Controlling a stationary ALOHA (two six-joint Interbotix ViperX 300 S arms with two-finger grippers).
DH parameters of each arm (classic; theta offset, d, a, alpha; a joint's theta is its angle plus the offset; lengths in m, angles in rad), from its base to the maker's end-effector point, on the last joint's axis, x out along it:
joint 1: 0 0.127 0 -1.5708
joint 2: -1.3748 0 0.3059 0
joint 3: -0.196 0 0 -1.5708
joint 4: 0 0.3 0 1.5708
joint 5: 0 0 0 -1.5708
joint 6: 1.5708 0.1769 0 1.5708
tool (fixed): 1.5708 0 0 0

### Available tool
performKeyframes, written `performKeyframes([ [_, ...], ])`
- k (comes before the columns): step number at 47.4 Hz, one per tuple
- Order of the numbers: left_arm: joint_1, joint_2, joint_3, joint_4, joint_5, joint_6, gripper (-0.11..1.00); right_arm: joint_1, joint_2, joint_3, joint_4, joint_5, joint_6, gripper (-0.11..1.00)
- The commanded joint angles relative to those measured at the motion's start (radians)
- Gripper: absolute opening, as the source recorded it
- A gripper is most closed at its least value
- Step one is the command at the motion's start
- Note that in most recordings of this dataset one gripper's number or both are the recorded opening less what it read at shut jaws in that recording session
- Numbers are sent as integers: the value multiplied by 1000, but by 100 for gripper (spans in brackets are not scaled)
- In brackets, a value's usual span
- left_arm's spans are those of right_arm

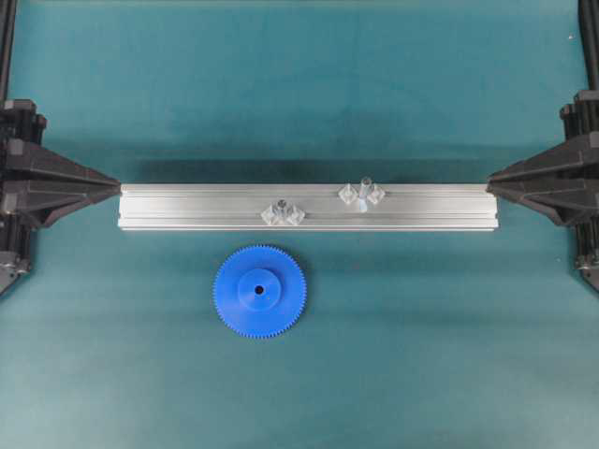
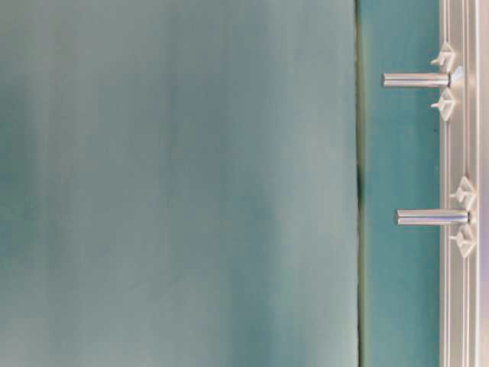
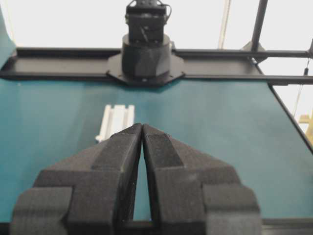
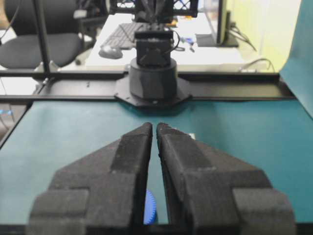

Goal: Find the location of the shaft and insert the large gear.
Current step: 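Move the left gripper over the large blue gear's hub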

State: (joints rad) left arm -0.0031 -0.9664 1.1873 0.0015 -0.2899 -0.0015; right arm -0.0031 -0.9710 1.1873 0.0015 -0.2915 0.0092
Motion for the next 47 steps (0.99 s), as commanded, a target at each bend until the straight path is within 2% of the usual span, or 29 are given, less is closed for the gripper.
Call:
performKeyframes([
  [1,-3,8,-14,12,-9,-28,11,-2,14,-2,3,-6,-8,16],
  [5,-6,9,-18,14,-8,-44,13,-6,12,11,23,18,2,24],
  [9,-8,14,-28,14,0,-46,2,-6,12,9,28,63,20,14],
  [16,-9,32,-55,15,57,-44,1,-6,14,-3,26,146,46,5],
  [24,-17,71,-83,14,144,-44,1,-6,17,-20,28,230,55,5],
  [32,-29,112,-98,14,172,-44,1,-6,46,-40,28,319,55,5],
  [47,-67,247,-149,15,230,-64,1,-6,135,-57,26,341,55,5],
])
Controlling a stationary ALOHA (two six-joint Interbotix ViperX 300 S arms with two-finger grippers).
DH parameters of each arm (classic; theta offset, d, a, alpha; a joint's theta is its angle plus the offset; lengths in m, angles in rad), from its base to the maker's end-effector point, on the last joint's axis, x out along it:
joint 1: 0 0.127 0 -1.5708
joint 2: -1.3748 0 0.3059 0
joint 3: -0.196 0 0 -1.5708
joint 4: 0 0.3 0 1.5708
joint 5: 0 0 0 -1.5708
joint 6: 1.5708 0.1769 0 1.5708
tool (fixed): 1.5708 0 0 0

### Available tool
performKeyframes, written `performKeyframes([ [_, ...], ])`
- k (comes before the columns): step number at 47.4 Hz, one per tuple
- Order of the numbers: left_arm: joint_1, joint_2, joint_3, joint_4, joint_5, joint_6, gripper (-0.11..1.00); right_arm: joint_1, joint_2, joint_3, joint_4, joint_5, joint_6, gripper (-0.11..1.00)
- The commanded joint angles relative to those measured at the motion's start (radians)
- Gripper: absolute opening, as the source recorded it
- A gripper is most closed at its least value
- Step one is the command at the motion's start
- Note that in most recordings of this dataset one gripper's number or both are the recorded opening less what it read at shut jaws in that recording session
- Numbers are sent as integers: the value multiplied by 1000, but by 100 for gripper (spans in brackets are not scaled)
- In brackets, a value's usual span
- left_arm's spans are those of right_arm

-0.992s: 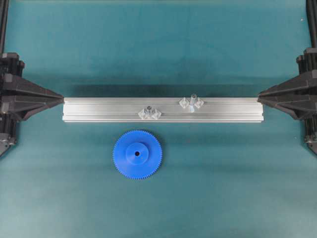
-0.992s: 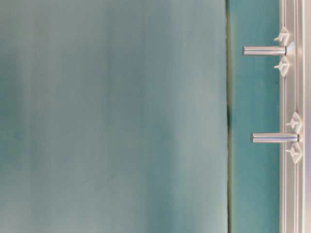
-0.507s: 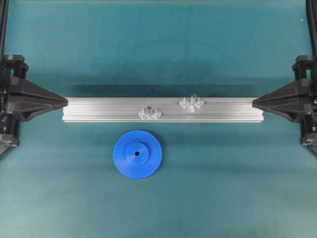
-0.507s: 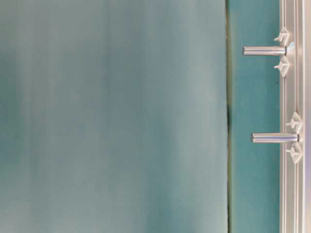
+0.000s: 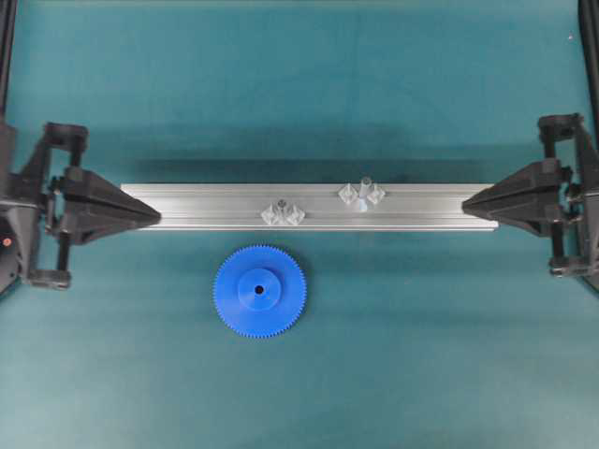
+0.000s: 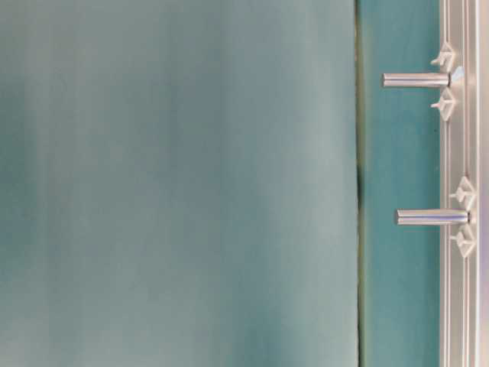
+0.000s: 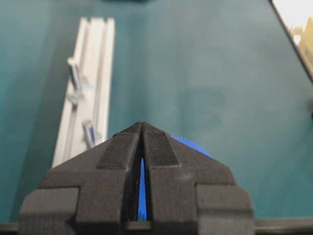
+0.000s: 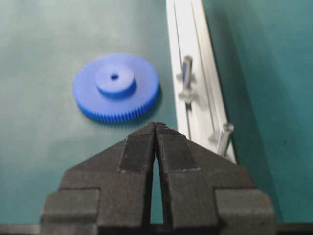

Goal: Find the location of the shaft and insert the large gear.
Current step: 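Move the left gripper over the large blue gear's hub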

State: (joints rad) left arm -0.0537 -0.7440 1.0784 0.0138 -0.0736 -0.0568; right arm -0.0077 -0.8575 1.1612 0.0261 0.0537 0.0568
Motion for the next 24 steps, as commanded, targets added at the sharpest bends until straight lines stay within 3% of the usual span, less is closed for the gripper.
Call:
performKeyframes([
  [1,-20,34,-46,3,21,-15,1,-2,26,-32,2,-3,8,5],
  [7,-37,87,-84,3,80,-44,1,-2,52,-32,2,0,8,5],
  [24,-84,250,-163,3,130,-41,1,-9,69,-32,2,3,8,5],
])
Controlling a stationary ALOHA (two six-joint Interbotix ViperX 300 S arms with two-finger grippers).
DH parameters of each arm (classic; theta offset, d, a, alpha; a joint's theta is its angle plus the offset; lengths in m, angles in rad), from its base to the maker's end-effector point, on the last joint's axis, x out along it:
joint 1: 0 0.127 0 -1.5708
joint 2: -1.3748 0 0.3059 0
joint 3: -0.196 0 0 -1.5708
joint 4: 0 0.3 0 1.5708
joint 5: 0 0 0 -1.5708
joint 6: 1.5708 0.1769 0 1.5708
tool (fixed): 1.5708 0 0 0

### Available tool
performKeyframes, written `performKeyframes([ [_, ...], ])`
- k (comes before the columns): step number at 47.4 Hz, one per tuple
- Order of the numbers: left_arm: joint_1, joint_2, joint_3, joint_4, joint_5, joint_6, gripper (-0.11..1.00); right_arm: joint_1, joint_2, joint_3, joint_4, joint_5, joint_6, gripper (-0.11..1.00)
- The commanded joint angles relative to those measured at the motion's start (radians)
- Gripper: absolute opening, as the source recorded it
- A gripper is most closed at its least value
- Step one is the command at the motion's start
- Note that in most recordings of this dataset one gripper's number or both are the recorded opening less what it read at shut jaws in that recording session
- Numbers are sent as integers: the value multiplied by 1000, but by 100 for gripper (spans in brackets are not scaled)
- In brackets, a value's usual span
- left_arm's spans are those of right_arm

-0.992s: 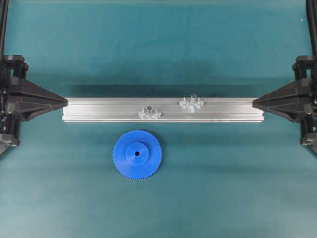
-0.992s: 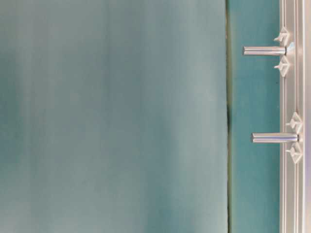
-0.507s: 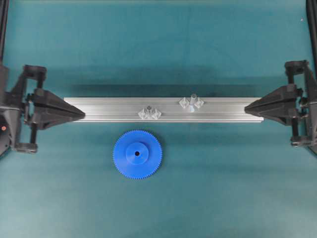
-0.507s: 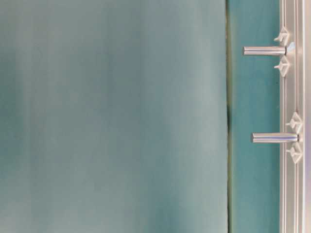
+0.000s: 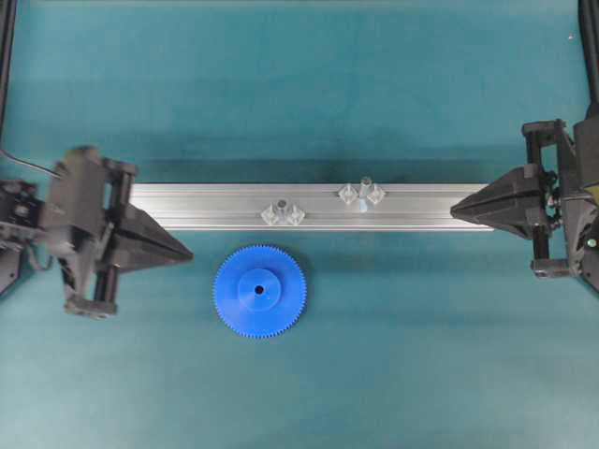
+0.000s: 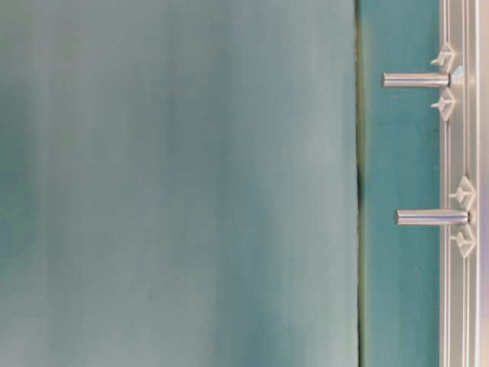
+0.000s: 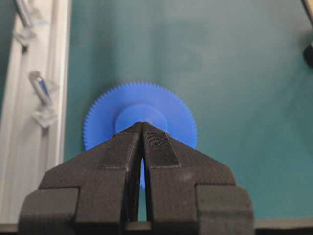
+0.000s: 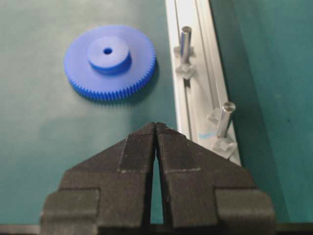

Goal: Find the location of the shaft and insert the large gear.
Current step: 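Move the left gripper over the large blue gear's hub, then lower the left gripper and close it on the blue gear's hub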

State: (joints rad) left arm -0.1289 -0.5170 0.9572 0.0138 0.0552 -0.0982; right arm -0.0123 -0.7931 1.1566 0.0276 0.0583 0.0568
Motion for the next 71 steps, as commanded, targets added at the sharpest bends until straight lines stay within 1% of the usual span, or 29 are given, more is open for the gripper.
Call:
performKeyframes([
  [1,-11,32,-46,2,3,0,1,-5,6,-28,0,2,8,5],
  [6,-11,77,-75,3,17,0,1,-6,6,-28,0,32,8,5],
  [13,-11,143,-127,3,74,0,1,-6,8,-35,0,67,8,5],
  [25,-12,235,-210,3,167,0,1,-6,11,-32,0,84,8,5],
  [36,-12,313,-253,3,201,-2,1,-6,25,-29,2,86,9,5],
  [42,-14,350,-282,3,219,-2,1,-6,49,-34,2,124,8,5],
  [46,-17,377,-304,3,252,-2,1,-6,67,-37,2,143,8,5],
  [54,-23,437,-364,3,330,-2,1,-6,92,-38,0,143,8,5],
  [71,-23,552,-482,5,428,3,1,-6,95,-35,0,141,8,5],
])
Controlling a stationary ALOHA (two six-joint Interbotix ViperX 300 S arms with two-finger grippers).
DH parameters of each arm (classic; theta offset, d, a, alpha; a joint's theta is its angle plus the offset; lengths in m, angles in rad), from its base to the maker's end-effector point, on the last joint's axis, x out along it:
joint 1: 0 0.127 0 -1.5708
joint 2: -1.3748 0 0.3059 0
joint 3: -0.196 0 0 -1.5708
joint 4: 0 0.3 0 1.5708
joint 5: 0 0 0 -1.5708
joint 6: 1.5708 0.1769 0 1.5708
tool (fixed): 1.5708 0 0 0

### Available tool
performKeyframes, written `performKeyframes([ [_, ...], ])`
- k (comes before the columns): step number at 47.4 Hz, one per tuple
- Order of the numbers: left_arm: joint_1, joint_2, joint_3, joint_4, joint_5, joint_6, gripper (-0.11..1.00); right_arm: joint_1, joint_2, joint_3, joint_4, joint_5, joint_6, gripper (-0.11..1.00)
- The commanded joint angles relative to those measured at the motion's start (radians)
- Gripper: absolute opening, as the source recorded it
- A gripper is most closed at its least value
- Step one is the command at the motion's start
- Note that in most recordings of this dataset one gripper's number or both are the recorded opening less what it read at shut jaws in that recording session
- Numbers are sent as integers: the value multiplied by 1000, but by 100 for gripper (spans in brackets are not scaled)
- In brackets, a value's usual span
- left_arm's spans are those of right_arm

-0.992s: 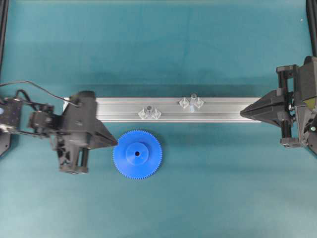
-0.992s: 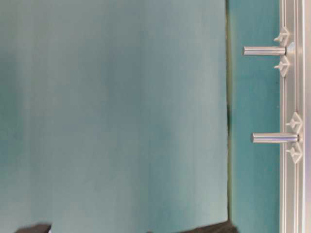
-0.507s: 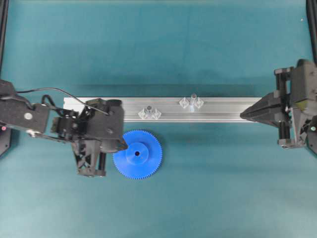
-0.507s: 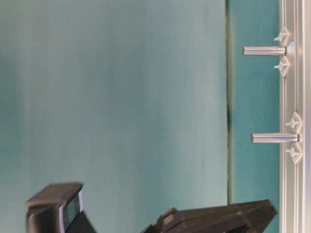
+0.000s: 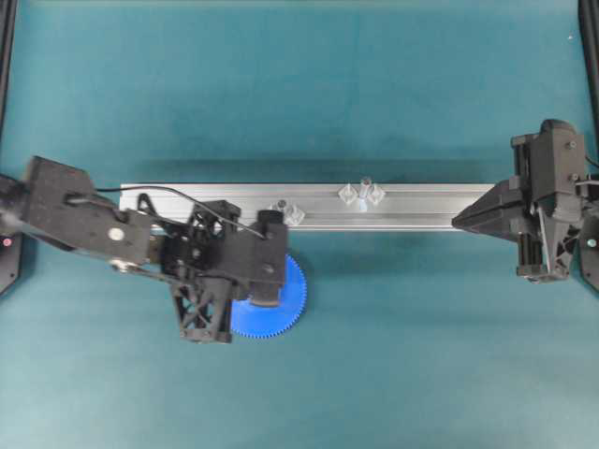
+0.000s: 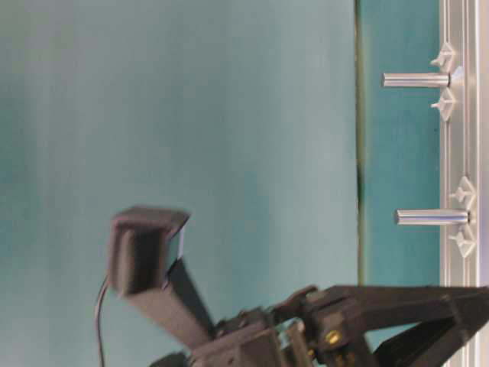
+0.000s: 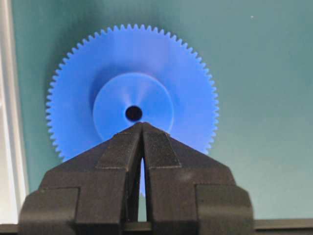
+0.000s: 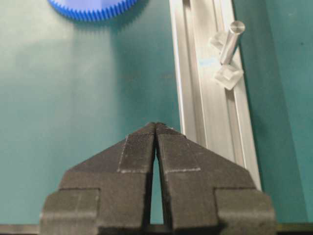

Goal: Find the location of the shaft and insert the large gear.
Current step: 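Lower the left gripper and close it on the blue gear's hub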

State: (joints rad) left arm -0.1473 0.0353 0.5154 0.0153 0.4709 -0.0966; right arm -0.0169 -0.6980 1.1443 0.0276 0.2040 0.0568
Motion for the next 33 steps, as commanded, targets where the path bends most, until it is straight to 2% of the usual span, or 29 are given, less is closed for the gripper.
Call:
performKeyframes([
  [1,-5,6,-44,5,17,2,1,-2,0,-23,2,-3,8,5],
  [9,-5,41,-83,5,54,6,1,-2,0,-21,0,-5,8,5],
  [24,-5,81,-147,5,141,66,1,-2,-2,-18,2,-5,8,5],
  [33,-5,107,-179,5,215,66,1,-2,-2,-18,0,-5,8,5],
])
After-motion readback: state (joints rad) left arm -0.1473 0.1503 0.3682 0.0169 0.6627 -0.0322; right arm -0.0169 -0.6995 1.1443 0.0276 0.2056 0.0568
